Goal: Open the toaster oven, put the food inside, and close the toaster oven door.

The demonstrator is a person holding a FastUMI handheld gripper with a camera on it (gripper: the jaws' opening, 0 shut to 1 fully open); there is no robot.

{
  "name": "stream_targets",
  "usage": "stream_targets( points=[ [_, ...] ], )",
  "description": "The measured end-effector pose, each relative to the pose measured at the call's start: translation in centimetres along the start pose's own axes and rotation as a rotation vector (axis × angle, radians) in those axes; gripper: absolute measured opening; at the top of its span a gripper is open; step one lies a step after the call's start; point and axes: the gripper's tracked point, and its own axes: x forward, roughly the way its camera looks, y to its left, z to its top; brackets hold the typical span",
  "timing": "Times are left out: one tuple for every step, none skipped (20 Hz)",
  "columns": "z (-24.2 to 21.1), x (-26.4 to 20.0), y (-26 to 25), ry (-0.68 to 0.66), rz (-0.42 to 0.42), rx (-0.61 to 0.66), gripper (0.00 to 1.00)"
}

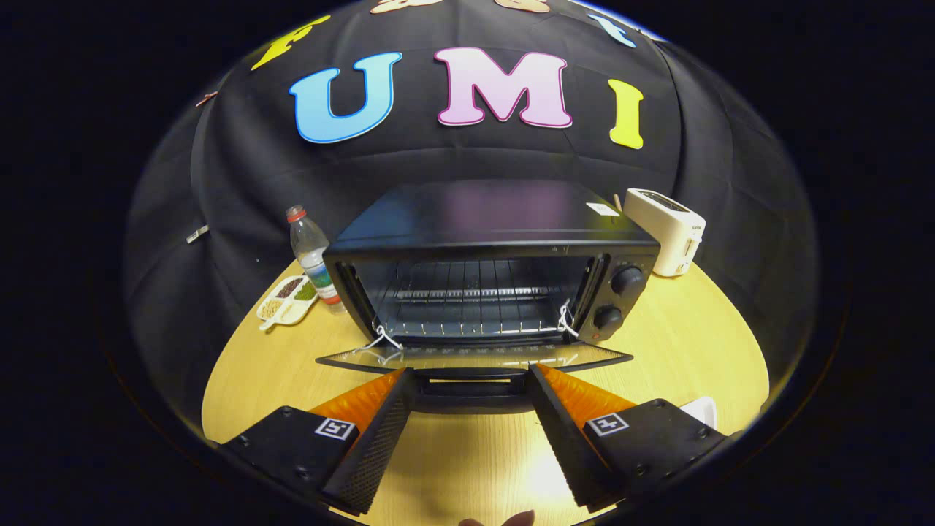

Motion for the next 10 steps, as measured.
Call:
stream_targets(
  points=[
    [-0.9,-0.1,-0.2,0.018,0.001,-0.007,0.99],
    [-2.0,0.0,-0.4,0.041,0.000,-0.011,0.99],
    [-3.1,-0.1,-0.3,0.063,0.002,-0.012,0.99],
    [-4.3,-0.1,-0.5,0.091,0.004,-0.009,0.99],
    [-5.5,0.0,-0.6,0.117,0.004,-0.002,0.99],
    [-6.5,-0.2,-0.7,0.140,0.005,0.007,0.99],
    [-7.5,-0.4,-0.8,0.157,0.005,0.017,0.99],
    [-8.1,-0.7,-1.2,0.169,0.004,0.025,0.99],
    [-8.5,-0.9,-1.5,0.176,0.004,0.032,0.99],
    [-8.6,-1.2,-1.7,0.184,0.006,0.040,0.99]
  ],
)
